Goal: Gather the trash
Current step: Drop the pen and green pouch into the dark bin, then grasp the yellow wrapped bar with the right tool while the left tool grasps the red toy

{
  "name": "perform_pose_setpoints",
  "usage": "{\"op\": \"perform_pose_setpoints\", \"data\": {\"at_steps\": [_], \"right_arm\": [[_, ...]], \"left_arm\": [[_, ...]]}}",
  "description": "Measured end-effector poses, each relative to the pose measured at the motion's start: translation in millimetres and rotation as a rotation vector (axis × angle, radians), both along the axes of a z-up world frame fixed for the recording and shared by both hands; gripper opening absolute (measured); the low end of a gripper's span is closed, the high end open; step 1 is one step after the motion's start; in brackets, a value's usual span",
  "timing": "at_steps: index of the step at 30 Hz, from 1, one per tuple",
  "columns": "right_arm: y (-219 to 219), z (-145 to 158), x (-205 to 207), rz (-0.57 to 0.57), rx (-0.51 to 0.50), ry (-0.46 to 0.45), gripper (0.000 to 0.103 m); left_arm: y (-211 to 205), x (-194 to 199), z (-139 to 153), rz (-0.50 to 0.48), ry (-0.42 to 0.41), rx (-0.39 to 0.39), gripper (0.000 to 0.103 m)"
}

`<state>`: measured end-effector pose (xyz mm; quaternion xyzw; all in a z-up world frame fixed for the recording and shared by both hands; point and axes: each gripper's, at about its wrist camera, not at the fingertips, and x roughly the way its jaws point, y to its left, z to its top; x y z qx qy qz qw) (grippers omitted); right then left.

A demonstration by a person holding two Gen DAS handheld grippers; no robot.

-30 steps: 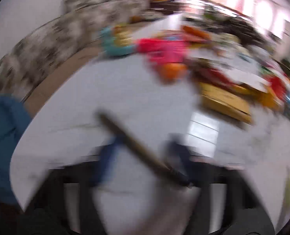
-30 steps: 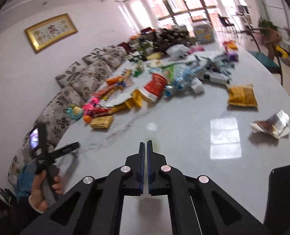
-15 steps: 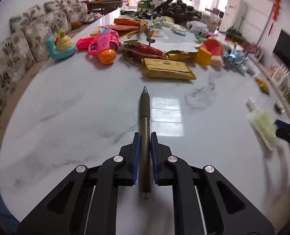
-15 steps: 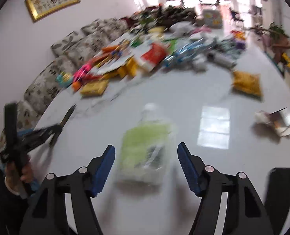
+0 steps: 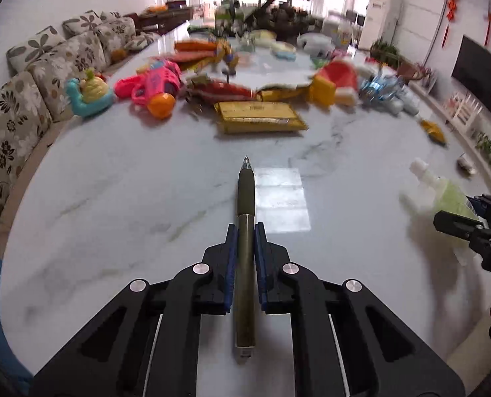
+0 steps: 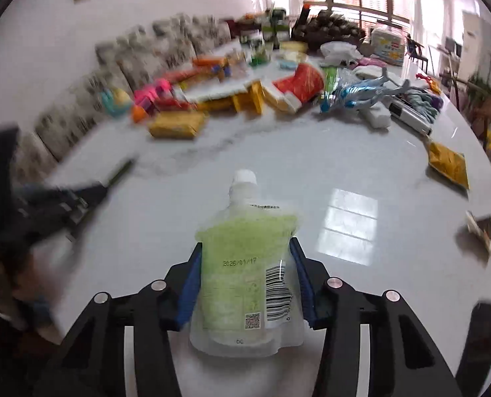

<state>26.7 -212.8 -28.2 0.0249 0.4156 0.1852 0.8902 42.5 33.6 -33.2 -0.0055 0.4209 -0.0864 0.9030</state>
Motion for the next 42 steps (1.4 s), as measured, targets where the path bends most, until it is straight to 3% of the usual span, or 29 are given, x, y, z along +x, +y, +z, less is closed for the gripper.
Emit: {"op": "perform_pose_setpoints", "data": {"at_steps": [2, 6, 9, 11, 14, 16, 17, 18, 19, 20, 21, 22, 24, 26, 28, 29, 30, 31, 34, 37, 39, 42], "right_arm": [[0, 18, -30, 0.025, 0.036, -0.036, 0.049], [4, 47, -101, 0.093, 0.134, -0.085, 0.050], [16, 46, -158, 0.152, 0.145, -0.095, 0.051], [27, 25, -186, 0.185, 0.153, -0.050, 0.051], [41, -26, -209, 0.208, 0.129, 0.073, 0.051], [51, -77, -210, 0.199, 0.082, 0.166, 0.054], [55, -101, -204, 0.199, 0.048, 0.202, 0.057], [61, -128, -197, 0.198, 0.002, 0.242, 0.068], [70, -167, -184, 0.212, -0.051, 0.307, 0.076], [74, -193, -176, 0.224, -0.085, 0.351, 0.076], [77, -214, -169, 0.227, -0.120, 0.387, 0.071], [77, -231, -163, 0.216, -0.140, 0.441, 0.060], [69, -218, -167, 0.202, -0.086, 0.434, 0.055], [61, -171, -181, 0.226, -0.021, 0.357, 0.059], [53, -118, -195, 0.245, 0.018, 0.243, 0.075], [46, -76, -197, 0.255, 0.056, 0.143, 0.078], [41, -50, -192, 0.251, 0.074, 0.081, 0.083], [39, -23, -178, 0.237, 0.081, 0.026, 0.084], [48, 30, -111, 0.232, 0.059, -0.101, 0.084], [89, 47, -23, 0.299, -0.085, -0.184, 0.085], [115, 39, 28, 0.364, -0.151, -0.172, 0.085], [157, 20, 104, 0.475, -0.263, -0.140, 0.082]], "left_arm": [[5, -28, 21, -0.052, -0.072, -0.079, 0.010], [10, -114, 60, -0.163, -0.217, -0.099, 0.010], [9, -164, 58, -0.204, -0.219, -0.072, 0.010], [9, -197, 41, -0.232, -0.182, -0.060, 0.010], [9, -229, -1, -0.272, -0.067, -0.061, 0.010], [2, -236, -44, -0.298, 0.021, 0.006, 0.010], [-2, -234, -66, -0.322, 0.069, 0.030, 0.010], [-7, -229, -94, -0.348, 0.133, 0.067, 0.014], [-11, -221, -120, -0.359, 0.182, 0.111, 0.044], [-14, -213, -146, -0.360, 0.229, 0.162, 0.070], [-16, -203, -178, -0.351, 0.287, 0.223, 0.090], [-15, -193, -207, -0.320, 0.336, 0.280, 0.079], [-8, -181, -227, -0.310, 0.455, 0.243, 0.054], [4, -183, -201, -0.304, 0.404, 0.162, 0.054], [16, -193, -147, -0.322, 0.279, 0.084, 0.057], [19, -199, -126, -0.326, 0.232, 0.062, 0.062], [23, -201, -92, -0.328, 0.137, 0.038, 0.075], [23, -202, -71, -0.322, 0.071, 0.029, 0.082], [24, -190, 1, -0.306, -0.147, -0.018, 0.083], [21, -152, 42, -0.224, -0.298, -0.025, 0.090], [20, -127, 50, -0.156, -0.300, -0.025, 0.090], [28, -95, 50, -0.088, -0.241, -0.129, 0.090]]}}
